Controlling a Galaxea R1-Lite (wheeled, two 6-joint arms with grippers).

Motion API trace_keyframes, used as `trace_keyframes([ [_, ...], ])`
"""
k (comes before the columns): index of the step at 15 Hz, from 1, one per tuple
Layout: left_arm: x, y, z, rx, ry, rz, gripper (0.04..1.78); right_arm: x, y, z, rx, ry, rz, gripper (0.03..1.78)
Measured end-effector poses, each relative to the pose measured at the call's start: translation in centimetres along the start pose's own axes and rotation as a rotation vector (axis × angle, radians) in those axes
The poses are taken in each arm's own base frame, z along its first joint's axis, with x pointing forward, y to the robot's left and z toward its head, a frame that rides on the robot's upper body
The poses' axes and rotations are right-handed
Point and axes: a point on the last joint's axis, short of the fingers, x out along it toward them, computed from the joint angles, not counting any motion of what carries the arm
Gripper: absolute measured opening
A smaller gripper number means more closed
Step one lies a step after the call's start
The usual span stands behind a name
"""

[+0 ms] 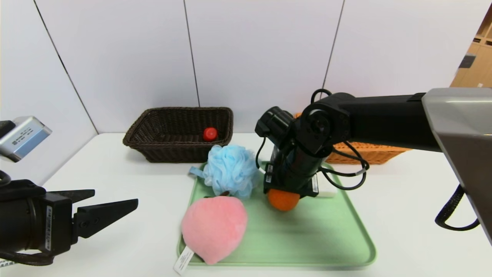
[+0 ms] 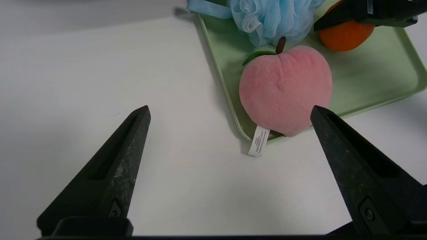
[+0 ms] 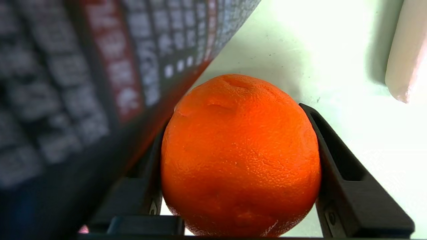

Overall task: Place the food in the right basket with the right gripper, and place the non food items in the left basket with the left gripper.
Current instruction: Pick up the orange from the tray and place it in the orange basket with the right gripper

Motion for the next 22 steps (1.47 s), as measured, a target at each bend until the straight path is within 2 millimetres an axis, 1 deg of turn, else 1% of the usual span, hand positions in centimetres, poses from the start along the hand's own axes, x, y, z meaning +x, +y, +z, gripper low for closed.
trace_keyframes([
  [2,-0.1,0.0,-0.1,0.001,-0.001,-0.001,1.69,-0.2,0.0,-0.1,0.004,0.000,0.001,1.16],
  [3,-0.1,0.0,-0.2,0.001,-0.001,0.001,1.69,-0.6,0.1,-0.2,0.014,-0.003,0.012,1.16],
  [4,-0.2,0.1,-0.3,0.003,0.000,0.002,1.69,-1.3,0.2,-0.4,0.024,-0.005,0.028,1.16],
  [6,-0.3,0.2,-0.7,0.007,0.002,0.003,1.69,-3.5,0.2,-0.9,0.027,-0.006,0.083,1.16],
  [8,-0.5,0.2,-0.9,0.008,0.001,0.001,1.69,-7.1,-0.3,-1.5,0.024,0.006,0.190,1.16],
  [10,-0.6,0.2,-1.0,0.007,-0.002,0.001,1.69,-11.6,-1.5,-1.9,0.013,0.026,0.366,1.16],
  [11,-0.7,0.2,-1.0,0.007,-0.003,0.000,1.69,-13.9,-2.5,-1.7,0.001,0.010,0.468,1.16],
  [12,-0.7,0.2,-1.0,0.006,-0.004,0.000,1.69,-15.7,-3.4,-1.2,-0.014,-0.040,0.548,1.16],
  [13,-0.7,0.2,-1.1,0.006,-0.005,0.000,1.69,-17.5,-4.5,-0.4,-0.031,-0.131,0.614,1.16],
  [15,-0.7,0.2,-1.1,0.006,-0.005,0.000,1.69,-19.7,-6.8,1.3,-0.039,-0.320,0.640,1.15],
  [16,-0.7,0.2,-1.1,0.006,-0.004,0.000,1.69,-20.2,-8.0,2.3,-0.036,-0.415,0.598,1.15],
  [18,-0.7,0.2,-1.1,0.007,-0.005,0.000,1.69,-20.0,-10.4,4.0,-0.026,-0.522,0.477,1.15],
  [20,-0.7,0.2,-1.1,0.007,-0.005,0.000,1.69,-18.5,-12.9,5.9,-0.013,-0.545,0.368,1.15],
  [22,-0.7,0.2,-1.1,0.007,-0.004,-0.001,1.69,-16.2,-14.9,7.6,0.015,-0.520,0.284,1.15],
])
